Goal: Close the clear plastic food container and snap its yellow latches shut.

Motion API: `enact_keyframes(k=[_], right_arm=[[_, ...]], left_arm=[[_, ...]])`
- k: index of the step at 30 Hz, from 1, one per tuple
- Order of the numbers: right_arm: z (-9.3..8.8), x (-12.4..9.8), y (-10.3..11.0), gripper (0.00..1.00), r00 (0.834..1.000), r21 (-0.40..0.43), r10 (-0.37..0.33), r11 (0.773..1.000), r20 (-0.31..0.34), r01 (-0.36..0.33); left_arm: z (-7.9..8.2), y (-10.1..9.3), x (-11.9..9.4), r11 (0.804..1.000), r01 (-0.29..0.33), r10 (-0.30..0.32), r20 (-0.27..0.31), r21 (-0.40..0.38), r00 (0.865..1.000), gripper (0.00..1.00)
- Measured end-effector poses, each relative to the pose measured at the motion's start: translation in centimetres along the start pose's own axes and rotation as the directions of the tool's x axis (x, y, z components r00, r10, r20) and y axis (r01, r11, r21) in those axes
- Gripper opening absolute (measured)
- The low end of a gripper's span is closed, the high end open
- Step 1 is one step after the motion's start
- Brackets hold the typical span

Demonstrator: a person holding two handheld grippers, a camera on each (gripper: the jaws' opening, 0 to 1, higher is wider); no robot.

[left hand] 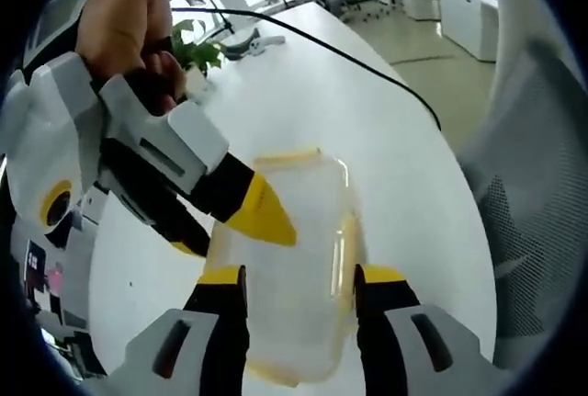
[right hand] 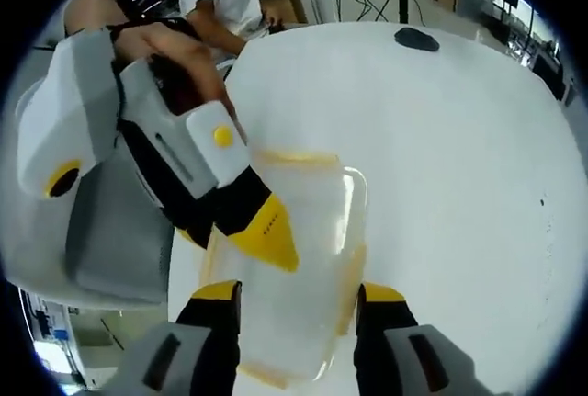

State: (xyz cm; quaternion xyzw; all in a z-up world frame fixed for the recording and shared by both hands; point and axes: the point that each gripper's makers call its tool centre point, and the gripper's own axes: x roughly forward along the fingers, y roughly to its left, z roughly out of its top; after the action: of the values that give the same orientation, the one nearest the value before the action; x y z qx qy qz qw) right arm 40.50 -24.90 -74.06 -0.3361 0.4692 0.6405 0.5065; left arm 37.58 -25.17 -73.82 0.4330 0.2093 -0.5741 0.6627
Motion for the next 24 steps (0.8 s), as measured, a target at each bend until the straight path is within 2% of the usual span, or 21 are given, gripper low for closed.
enact_keyframes(k=[8, 10, 12, 13, 15, 20, 24], right_arm=[[0.3, -0.5, 0.2, 0.50, 0.996, -0.030, -0.073, 0.997, 0.047, 0.074], [0.2, -0.6, 0.0, 0.54, 0.993, -0.040, -0.102, 0.994, 0.053, 0.104], [0.3, -1.0, 0.3, 0.58, 0.991, -0.039, -0.110, 0.993, 0.071, 0.113], [0.4, -1.2, 0.3, 0.58, 0.990, -0.030, -0.113, 0.993, 0.088, 0.116], [0.5, -1.6, 0.3, 0.58, 0.987, -0.014, -0.123, 0.992, 0.104, 0.125], [0.2, -2.1, 0.5, 0.60, 0.980, -0.008, -0.156, 0.987, 0.122, 0.158], [-0.1, -2.0, 0.9, 0.65, 0.976, 0.004, -0.174, 0.985, 0.134, 0.175]], left_arm=[[0.1, 0.1, -0.2, 1.000, 0.017, -0.017, -0.003, 0.017, 1.000, 0.44], [0.2, 0.2, -0.3, 1.000, 0.016, -0.016, 0.001, 0.016, 1.000, 0.40], [1.0, -0.3, -0.5, 0.999, 0.051, -0.051, 0.045, 0.001, 0.998, 0.33], [1.0, -0.2, -0.7, 0.999, 0.050, -0.050, 0.044, 0.006, 0.998, 0.32], [1.3, -0.1, -0.8, 0.998, 0.055, -0.054, 0.063, -0.006, 0.997, 0.38], [1.9, 0.2, -1.7, 0.995, 0.084, -0.079, 0.100, -0.050, 0.992, 0.42], [1.0, 0.9, -2.0, 0.993, 0.101, -0.097, 0.070, -0.055, 0.993, 0.50]])
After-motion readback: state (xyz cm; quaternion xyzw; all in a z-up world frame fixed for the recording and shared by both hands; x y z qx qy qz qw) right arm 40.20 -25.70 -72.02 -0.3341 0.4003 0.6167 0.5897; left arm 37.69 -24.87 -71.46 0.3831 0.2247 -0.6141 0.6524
